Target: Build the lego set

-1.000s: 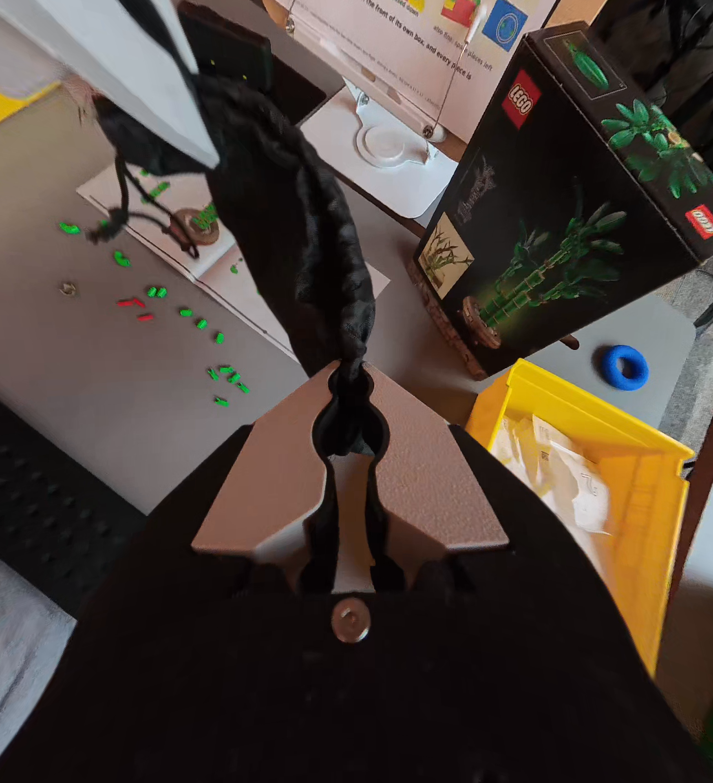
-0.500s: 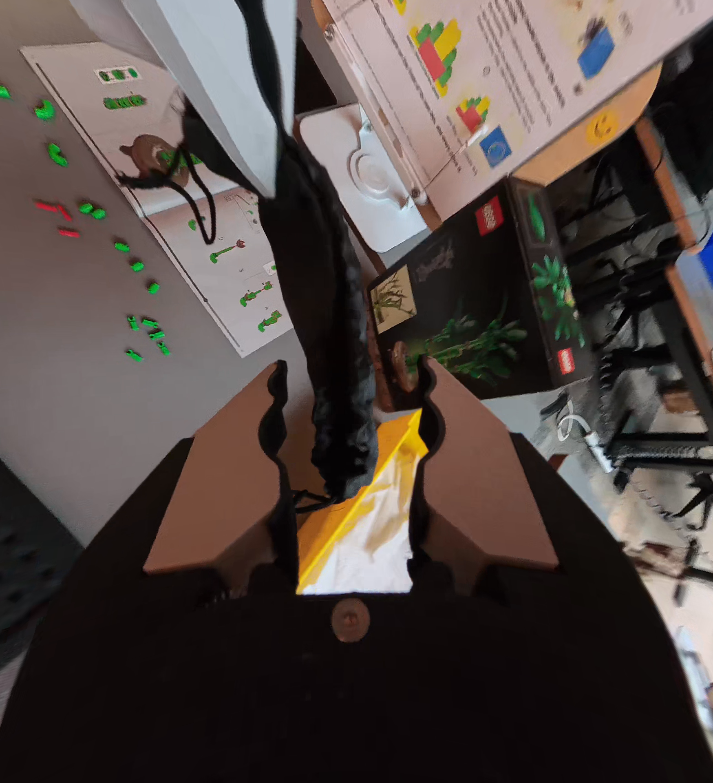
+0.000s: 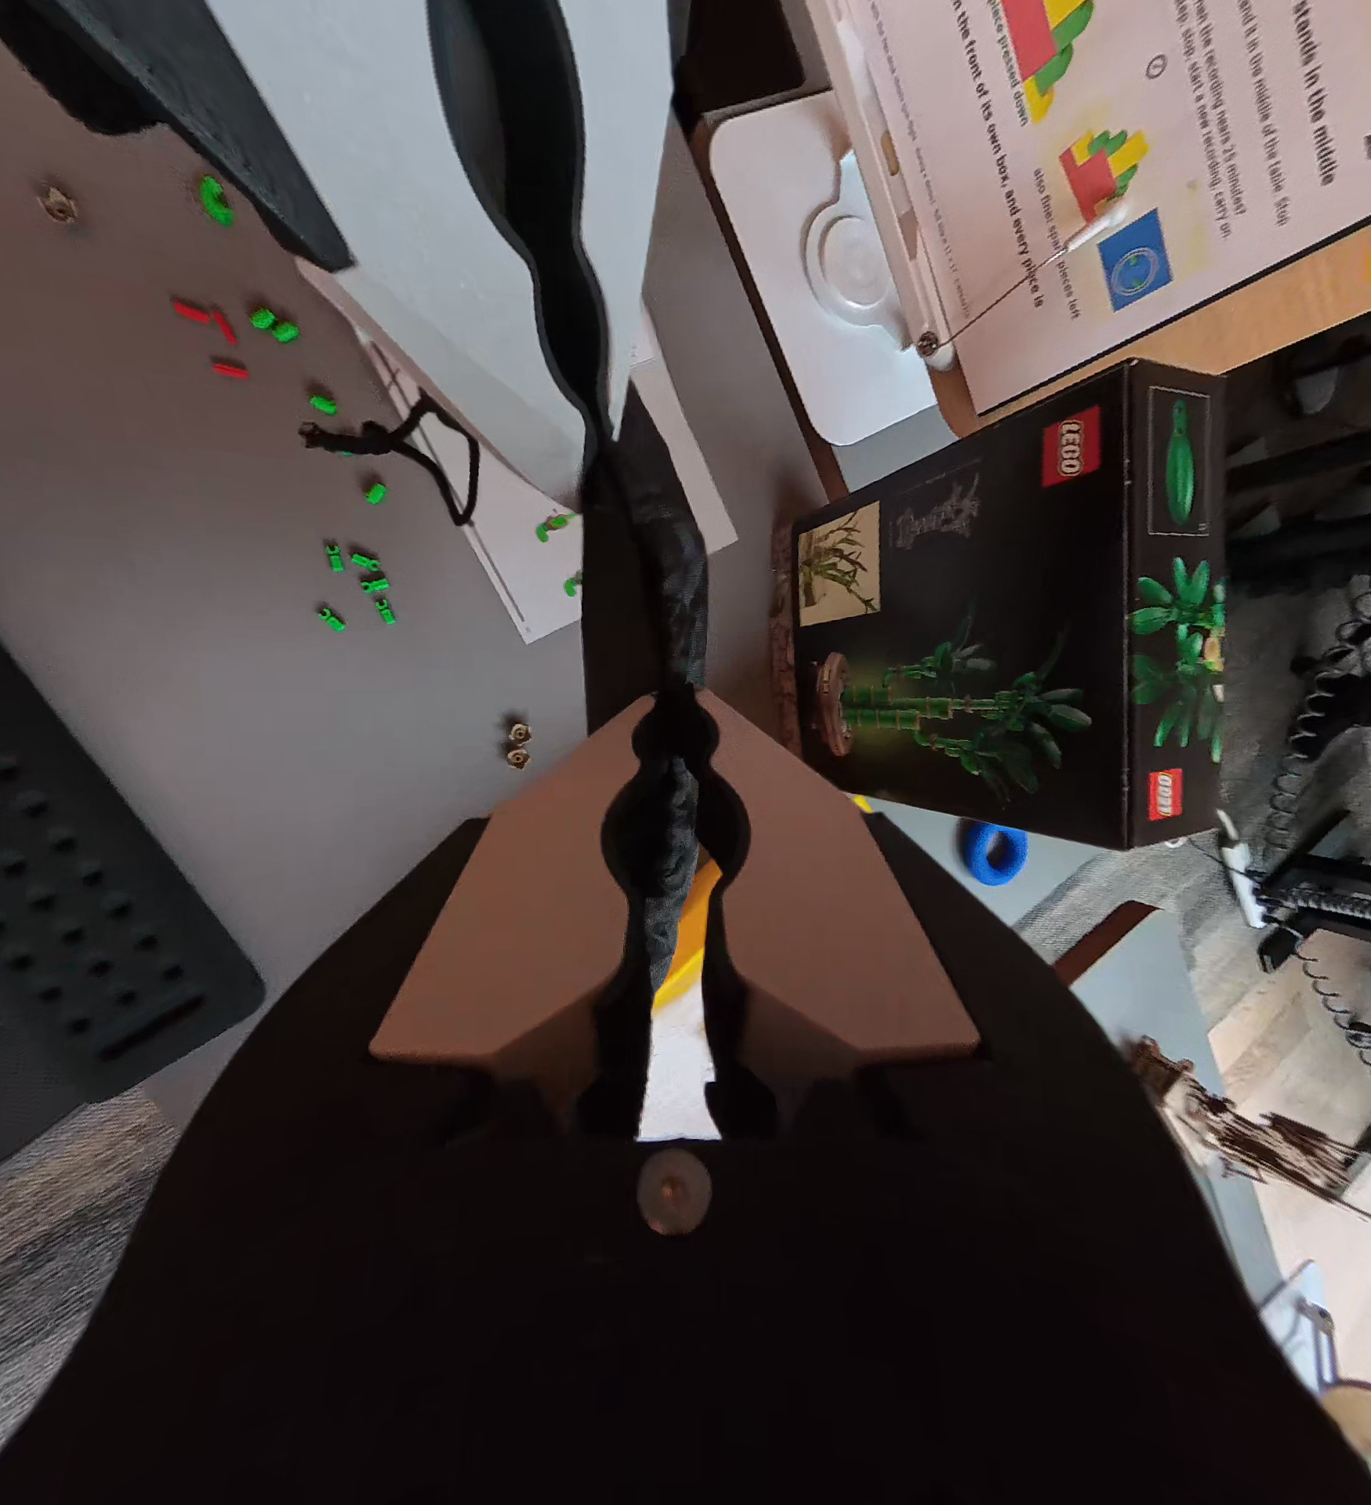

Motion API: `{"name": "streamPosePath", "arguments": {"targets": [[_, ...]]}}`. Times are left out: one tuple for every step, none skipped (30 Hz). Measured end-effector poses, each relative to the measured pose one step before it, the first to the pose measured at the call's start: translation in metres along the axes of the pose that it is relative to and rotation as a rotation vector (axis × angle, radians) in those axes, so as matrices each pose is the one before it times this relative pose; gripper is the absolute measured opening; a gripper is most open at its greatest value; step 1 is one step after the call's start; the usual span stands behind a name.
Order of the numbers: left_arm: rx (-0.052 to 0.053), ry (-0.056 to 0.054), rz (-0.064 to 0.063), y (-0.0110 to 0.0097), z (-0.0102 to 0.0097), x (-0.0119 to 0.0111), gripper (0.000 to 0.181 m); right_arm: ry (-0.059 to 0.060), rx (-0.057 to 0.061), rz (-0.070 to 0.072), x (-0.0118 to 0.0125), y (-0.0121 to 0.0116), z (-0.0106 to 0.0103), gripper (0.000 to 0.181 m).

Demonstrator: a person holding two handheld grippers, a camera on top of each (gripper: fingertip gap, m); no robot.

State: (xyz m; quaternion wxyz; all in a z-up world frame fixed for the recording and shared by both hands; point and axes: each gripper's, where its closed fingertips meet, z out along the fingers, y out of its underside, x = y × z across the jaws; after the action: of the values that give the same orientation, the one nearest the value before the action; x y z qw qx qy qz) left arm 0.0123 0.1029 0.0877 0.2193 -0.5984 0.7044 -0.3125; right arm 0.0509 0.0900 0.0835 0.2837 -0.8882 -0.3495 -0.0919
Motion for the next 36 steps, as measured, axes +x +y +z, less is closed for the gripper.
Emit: {"name": "streamPosePath", "arguments": {"targets": [[0.0245, -0.0056, 0.0128, -0.00129, -0.00005, -0.00167, 0.0, -0.0275, -0.0021, 0.0066, -0.001, -0.00019, 0.0004, 0.0], [0.0312, -0.0071, 0.0082, -0.00211, -0.00074, -0.00195, 0.003, -0.0121, -0.0009, 0.0008, 0.00219, -0.00072, -0.0008, 0.0], [0.0384, -0.0155, -0.0022, -0.00381, -0.00214, -0.0035, 0.017, -0.0154, -0.0106, 0.0046, 0.00302, 0.00019, -0.00203, 0.0], [0.0433, -0.0171, -0.005, -0.00522, -0.00314, -0.00428, 0.038, -0.0024, -0.0176, 0.0068, 0.00629, 0.00071, -0.00367, 0.0], [0.0378, -0.0135, -0.0062, -0.00402, -0.00455, -0.00408, 0.053, 0.014, -0.0174, 0.0, 0.00948, 0.00035, -0.00538, 0.0], [0.0363, -0.0159, -0.0115, -0.00277, -0.00603, -0.00459, 0.058, 0.0114, -0.0124, 0.0017, 0.0102, -0.00033, -0.00729, 0.0], [0.0389, -0.0132, -0.0113, -0.00213, -0.00758, -0.00401, 0.059, 0.0105, -0.0054, 0.0098, 0.01105, -0.00131, -0.00904, 0.0], [0.039, -0.0106, -0.0092, -0.00118, -0.00898, -0.00345, 0.062, 0.0102, -0.0058, 0.0065, 0.01161, -0.00106, -0.01072, 0.0], [0.0339, -0.0105, -0.0079, 0.00034, -0.00986, -0.00341, 0.064, 0.0212, -0.0067, 0.005, 0.01451, -0.00014, -0.01212, 0.0], [0.0252, -0.0053, -0.0058, 0.00233, -0.01047, -0.00247, 0.064, 0.0269, -0.0011, 0.0124, 0.01693, 0.00016, -0.01306, 0.0], [0.0149, -0.0026, -0.0062, 0.00468, -0.01056, -0.00172, 0.064, 0.0238, 0.0006, 0.0167, 0.01789, 0.00069, -0.01309, 0.0], [0.0076, 0.0004, -0.0067, 0.00649, -0.01057, -0.00089, 0.063, 0.0301, 0.0033, 0.0169, 0.01978, 0.0014, -0.01239, 0.0], [0.0003, 0.007, -0.0049, 0.00813, -0.0102, 0.00069, 0.062, 0.038, -0.0004, 0.0206, 0.0217, 0.00252, -0.01094, 0.0], [-0.0071, 0.0073, -0.0044, 0.00974, -0.00951, 0.00151, 0.059, 0.0413, -0.0086, 0.0222, 0.0226, 0.00397, -0.00913, 0.0], [-0.0081, -0.0001, -0.005, 0.01061, -0.00916, 0.0012, 0.057, 0.0416, -0.0112, 0.0223, 0.02249, 0.00466, -0.00703, 0.0], [-0.0072, -0.0007, -0.0038, 0.01099, -0.00839, 0.00192, 0.056, 0.0437, -0.0105, 0.0233, 0.02195, 0.00454, -0.00521, 0.0], [-0.0093, -0.001, -0.0043, 0.0111, -0.00766, 0.0023, 0.054, 0.0374, -0.0028, 0.022, 0.02005, 0.00314, -0.00305, 0.0], [-0.0082, -0.0053, -0.0078, 0.01117, -0.00686, 0.00203, 0.054, 0.0438, 0.0012, 0.0202, 0.02, 0.00236, -0.00054, 0.0], [-0.0022, -0.0039, -0.0112, 0.01086, -0.00612, 0.00251, 0.053, 0.0643, -0.0036, 0.015, 0.02185, 0.00322, 0.00232, 0.0], [-0.0007, 0.0019, -0.0165, 0.01089, -0.00532, 0.00359, 0.053, 0.0587, -0.0074, 0.0104, 0.01912, 0.00425, 0.00584, 0.0], [-0.0024, 0.0036, -0.0249, 0.01108, -0.00471, 0.00378, 0.053, 0.0506, -0.0052, 0.009, 0.01615, 0.00412, 0.00934, 0.0], [-0.0001, 0.0067, -0.0273, 0.0104, -0.00437, 0.00435, 0.053, 0.0413, 0.0022, 0.0142, 0.0127, 0.00352, 0.01252, 0.0], [0.0018, 0.0115, -0.0235, 0.00951, -0.00411, 0.00496, 0.053, 0.0213, -0.0035, 0.0103, 0.00746, 0.00458, 0.01527, 0.0], [0.0033, 0.0093, -0.0194, 0.00845, -0.00389, 0.00451, 0.052, 0.0295, 0.0012, 0.0017, 0.00648, 0.00415, 0.01744, 0.0], [0.0043, 0.0022, -0.0159, 0.00728, -0.00357, 0.00306, 0.053, 0.0239, -0.0003, -0.0018, 0.00344, 0.00467, 0.01902, 0.0], [0.0047, -0.005, -0.0135, 0.00631, -0.00329, 0.00129, 0.053, 0.0101, -0.0002, -0.0036, -0.00064, 0.00488, 0.02056, 0.0], [0.0072, -0.009, -0.014, 0.0054, -0.00299, 0.00012, 0.053, 0.0027, 0.0064, -0.0059, -0.00331, 0.00405, 0.02111, 0.0], [0.0111, -0.0066, -0.0158, 0.00438, -0.00278, 0.00004, 0.053, -0.0052, 0.0125, -0.0107, -0.00594, 0.00341, 0.02112, 0.0], [0.0131, -0.0053, -0.0189, 0.00365, -0.00255, -0.00002, 0.053, -0.0078, 0.0204, -0.0212, -0.00752, 0.00266, 0.02108, 0.0], [0.0135, -0.0032, -0.0216, 0.00331, -0.00213, -0.00006, 0.052, 0.0107, 0.0228, -0.0331, -0.00599, 0.00259, 0.02058, 0.0], [0.0099, 0.0017, -0.0229, 0.00336, -0.00196, 0.00044, 0.052, 0.0222, 0.0292, -0.0353, -0.00611, 0.00159, 0.0195, 0.0], [0.0058, 0.0027, -0.0236, 0.00354, -0.00168, 0.0007, 0.053, -0.0162, 0.0392, -0.0267, -0.01341, -0.00018, 0.01873, 0.0], [0.0073, -0.0035, -0.0214, 0.00291, -0.00157, -0.0002, 0.053, -0.0254, 0.0363, -0.0051, -0.01486, 0.00004, 0.01835, 0.0], [0.0083, -0.0099, -0.0166, 0.00207, -0.00172, -0.00106, 0.052, -0.0336, 0.0303, 0.0057, -0.01571, 0.00131, 0.01785, 0.0], [0.0065, -0.0115, -0.0124, 0.00144, -0.00182, -0.00113, 0.052, -0.039, 0.0246, 0.0081, -0.01615, 0.00251, 0.01699, 0.0], [0.005, -0.0118, -0.0088, 0.00087, -0.00176, -0.00088, 0.052, -0.0395, 0.0197, 0.0089, -0.01568, 0.00381, 0.01587, 0.0]]}}
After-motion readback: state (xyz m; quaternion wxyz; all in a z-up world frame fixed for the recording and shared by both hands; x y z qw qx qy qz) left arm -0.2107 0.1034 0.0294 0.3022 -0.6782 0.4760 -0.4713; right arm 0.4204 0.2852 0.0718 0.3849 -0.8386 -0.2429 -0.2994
